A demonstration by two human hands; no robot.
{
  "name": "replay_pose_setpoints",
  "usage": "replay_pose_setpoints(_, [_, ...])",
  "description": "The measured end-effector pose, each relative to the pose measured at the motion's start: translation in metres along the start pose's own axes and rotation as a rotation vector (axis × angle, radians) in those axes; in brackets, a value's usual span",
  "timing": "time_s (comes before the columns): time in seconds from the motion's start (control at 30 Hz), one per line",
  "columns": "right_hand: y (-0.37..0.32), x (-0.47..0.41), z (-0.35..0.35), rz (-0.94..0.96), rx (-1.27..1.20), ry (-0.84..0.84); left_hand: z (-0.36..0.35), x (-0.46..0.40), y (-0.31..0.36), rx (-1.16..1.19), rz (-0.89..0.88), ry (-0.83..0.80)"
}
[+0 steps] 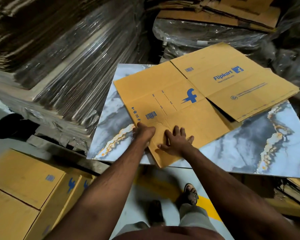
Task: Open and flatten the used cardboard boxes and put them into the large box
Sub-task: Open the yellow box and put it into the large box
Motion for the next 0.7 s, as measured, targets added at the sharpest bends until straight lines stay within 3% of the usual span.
replay_pose_setpoints(0.1, [0.003, 0.000, -0.001, 0.011, -0.005, 0.013, -0.004, 0.001, 0.007, 0.015, 0.019, 0.036])
replay_pose_setpoints(0.17, [0.015, -0.001, 0.003, -0.005, -0.014, 0.031, -0.014, 0.005, 0.011, 0.172, 0.044, 0.000])
replay_pose_setpoints(0.23, [0.037, 0.000, 0.011, -0.049, -0.043, 0.111, -0.039, 0.023, 0.010, 0.359, 0.134, -0.227])
replay_pose_setpoints(0.3, [0.070, 0.005, 0.018, -0.120, -0.115, 0.251, -0.064, 0.049, 0.014, 0.423, 0.175, -0.518])
replay_pose_setpoints(0.33, [0.088, 0.009, 0.019, -0.158, -0.125, 0.300, -0.072, 0.054, 0.018, 0.418, 0.147, -0.585])
replay_pose_setpoints(0.4, [0.122, 0.018, 0.013, -0.222, -0.074, 0.324, -0.078, 0.048, 0.028, 0.391, 0.049, -0.535])
replay_pose_setpoints(0.57, [0.174, 0.025, -0.007, -0.323, -0.063, 0.176, -0.077, 0.009, 0.037, 0.497, -0.017, -0.091])
replay_pose_setpoints(0.7, [0.184, 0.031, -0.008, -0.323, -0.027, 0.149, -0.090, 0.002, 0.049, 0.638, 0.113, -0.161])
Point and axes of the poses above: each hand's wrist, its own x-axis away from the middle knuckle, its own z-axis out of the back of the hand, y = z × x, the point moved 6 cm from there along -x, towards the middle knuckle, and after that the axes turned 11 degrees about -z, right-handed, at the moved point
